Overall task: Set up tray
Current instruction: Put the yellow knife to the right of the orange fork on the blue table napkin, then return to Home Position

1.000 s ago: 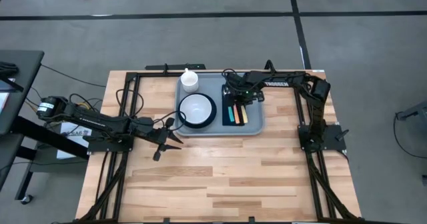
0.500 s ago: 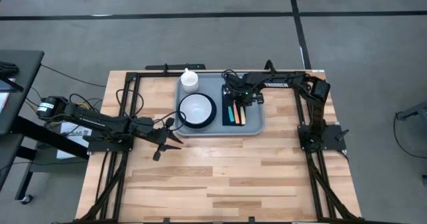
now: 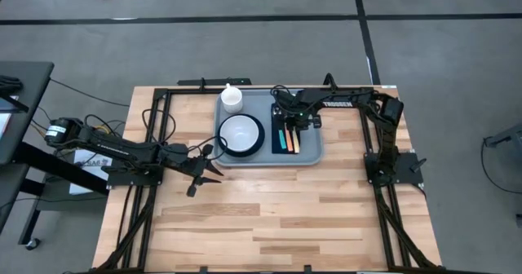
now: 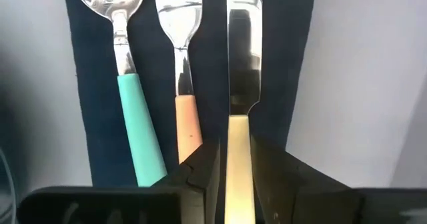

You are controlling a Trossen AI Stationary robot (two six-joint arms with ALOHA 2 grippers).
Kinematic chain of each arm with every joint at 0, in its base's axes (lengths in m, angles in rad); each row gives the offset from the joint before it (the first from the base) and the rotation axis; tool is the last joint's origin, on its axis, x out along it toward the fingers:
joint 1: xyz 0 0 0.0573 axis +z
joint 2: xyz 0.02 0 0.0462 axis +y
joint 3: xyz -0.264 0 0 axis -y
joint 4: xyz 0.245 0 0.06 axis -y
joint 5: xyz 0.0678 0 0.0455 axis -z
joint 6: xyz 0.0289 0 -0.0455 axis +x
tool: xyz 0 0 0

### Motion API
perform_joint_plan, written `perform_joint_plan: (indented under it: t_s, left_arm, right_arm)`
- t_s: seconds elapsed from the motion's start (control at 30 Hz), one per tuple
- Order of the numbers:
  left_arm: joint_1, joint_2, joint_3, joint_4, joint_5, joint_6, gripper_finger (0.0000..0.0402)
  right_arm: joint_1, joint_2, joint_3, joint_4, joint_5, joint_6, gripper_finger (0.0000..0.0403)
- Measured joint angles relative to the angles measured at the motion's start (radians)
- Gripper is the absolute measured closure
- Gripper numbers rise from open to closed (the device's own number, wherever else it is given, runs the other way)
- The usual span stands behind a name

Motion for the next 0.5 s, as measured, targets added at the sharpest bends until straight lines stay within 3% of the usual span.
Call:
perform_joint_plan:
  t_s: [0.17, 0.33, 0.5]
  left_arm:
    - [0.000, 0.000, 0.000, 0.000, 0.000, -0.004, 0.0299]
    - [0.000, 0.000, 0.000, 0.000, 0.000, -0.008, 0.0299]
    - [0.000, 0.000, 0.000, 0.001, 0.000, -0.008, 0.0299]
  right_arm:
    - [0.000, 0.000, 0.000, 0.005, 0.000, -0.029, 0.0320]
    - [0.004, -0.017, 0.005, -0.046, -0.021, -0.178, 0.0321]
    - [0.069, -0.125, 0.011, -0.117, 0.139, -0.304, 0.0321]
